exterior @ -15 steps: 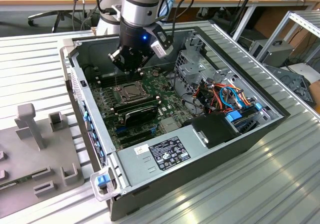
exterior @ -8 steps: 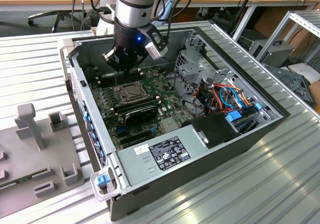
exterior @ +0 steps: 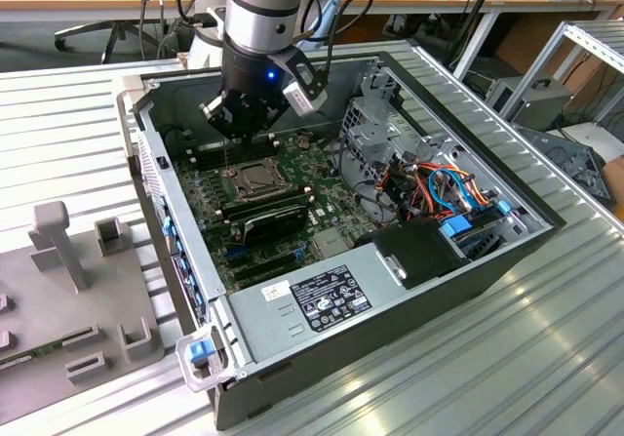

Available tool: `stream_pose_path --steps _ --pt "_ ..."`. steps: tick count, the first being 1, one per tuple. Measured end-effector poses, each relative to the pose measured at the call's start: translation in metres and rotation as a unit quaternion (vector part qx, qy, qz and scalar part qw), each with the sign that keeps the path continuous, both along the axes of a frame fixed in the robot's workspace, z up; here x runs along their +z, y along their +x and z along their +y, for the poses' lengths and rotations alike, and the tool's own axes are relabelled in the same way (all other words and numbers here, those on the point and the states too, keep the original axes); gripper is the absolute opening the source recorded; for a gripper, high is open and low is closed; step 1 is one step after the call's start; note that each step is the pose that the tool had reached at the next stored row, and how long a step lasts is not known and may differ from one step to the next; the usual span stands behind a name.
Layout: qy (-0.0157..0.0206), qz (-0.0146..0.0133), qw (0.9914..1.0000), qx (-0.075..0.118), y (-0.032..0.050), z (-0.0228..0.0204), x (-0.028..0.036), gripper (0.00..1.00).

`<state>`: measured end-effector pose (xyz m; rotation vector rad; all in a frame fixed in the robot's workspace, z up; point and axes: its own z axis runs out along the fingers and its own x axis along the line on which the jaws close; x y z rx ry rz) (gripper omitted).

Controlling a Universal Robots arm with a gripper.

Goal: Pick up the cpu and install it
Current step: 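Install the first cpu locking lever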

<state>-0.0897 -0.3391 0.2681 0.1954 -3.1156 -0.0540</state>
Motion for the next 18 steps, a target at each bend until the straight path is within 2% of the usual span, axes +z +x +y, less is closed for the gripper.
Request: stream_pose_path --steps 9,10,11,13,17,18 --pt "0.0008 0.0 1.0 0.0 -0.0073 0.0 -0.0011 0.11" --pt "0.0008 0.0001 1.0 0.0 -0.0139 0.0 -0.0018 0.11" --pt "0.0009 0.0 1.0 0.0 -0.0219 0.0048 -0.0026 0.11" --pt "0.001 -0.0001 1.0 0.0 -0.0251 0.0241 -0.005 0.11" --pt "0.0013 -0.0001 1.0 0.0 -0.0251 0.0318 -0.0069 0.11" --pt "0.0013 0.0 1.0 0.0 -0.025 0.0318 -0.0073 0.11"
